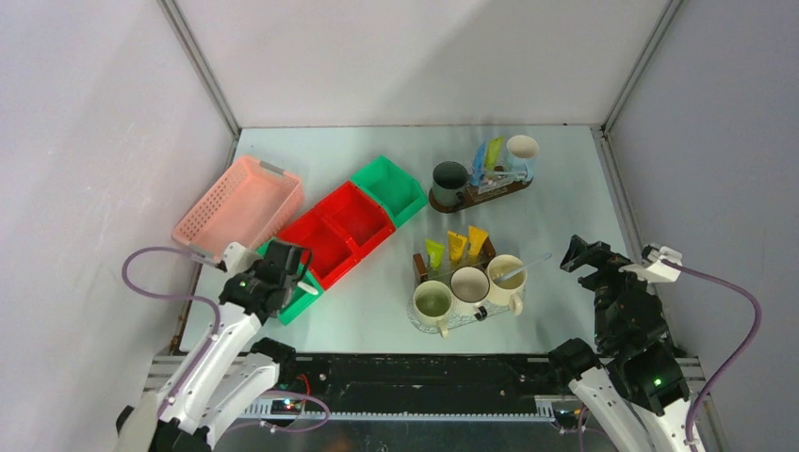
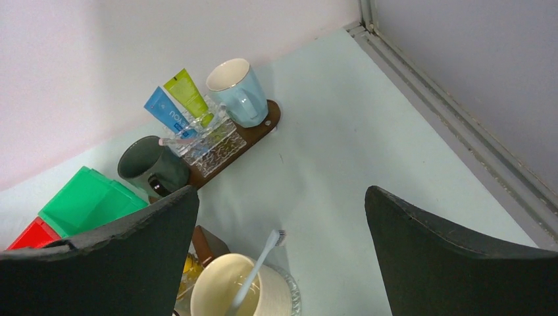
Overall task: Prepare toiletry sets of a toothbrush and toothpaste on the tray
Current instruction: Pick up the toothbrush from the storage box.
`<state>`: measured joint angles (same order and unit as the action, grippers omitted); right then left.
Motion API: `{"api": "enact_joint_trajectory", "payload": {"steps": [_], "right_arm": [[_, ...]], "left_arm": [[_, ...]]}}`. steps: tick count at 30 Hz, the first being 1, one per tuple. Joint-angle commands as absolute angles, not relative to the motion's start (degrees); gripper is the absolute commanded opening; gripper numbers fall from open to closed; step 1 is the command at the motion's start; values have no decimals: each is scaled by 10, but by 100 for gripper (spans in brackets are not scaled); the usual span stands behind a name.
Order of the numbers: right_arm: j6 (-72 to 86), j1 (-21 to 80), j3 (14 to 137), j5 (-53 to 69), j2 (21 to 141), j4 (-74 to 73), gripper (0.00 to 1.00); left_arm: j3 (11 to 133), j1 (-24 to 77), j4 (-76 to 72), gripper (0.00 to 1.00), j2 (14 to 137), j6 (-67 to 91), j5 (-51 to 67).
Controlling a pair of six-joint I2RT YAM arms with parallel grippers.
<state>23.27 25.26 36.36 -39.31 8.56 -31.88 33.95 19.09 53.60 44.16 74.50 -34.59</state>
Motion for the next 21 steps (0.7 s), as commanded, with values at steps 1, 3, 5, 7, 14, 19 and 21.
{"api": "enact_joint_trajectory", "payload": {"steps": [1, 3, 5, 7, 14, 19, 21], "right_arm": [[208, 250, 382, -360, 89, -278, 99], [201, 250, 385, -340, 90, -265, 99], [193, 250, 392, -320, 95, -255, 99], [187, 250, 401, -301, 104, -248, 99], [181, 250, 430, -239, 139, -237, 99], [185, 250, 440, -184, 154, -230, 99], [189, 250, 445, -161, 164, -228, 99]], "left_arm": [[382, 187, 540, 0, 397, 710, -394], [392, 187, 533, 0, 378, 681, -394], [403, 187, 524, 0, 360, 658, -395], [416, 189, 517, 0, 345, 639, -393], [463, 198, 522, 0, 312, 622, -369], [482, 227, 500, 0, 292, 614, -363], [483, 244, 470, 0, 285, 596, -363]]}}
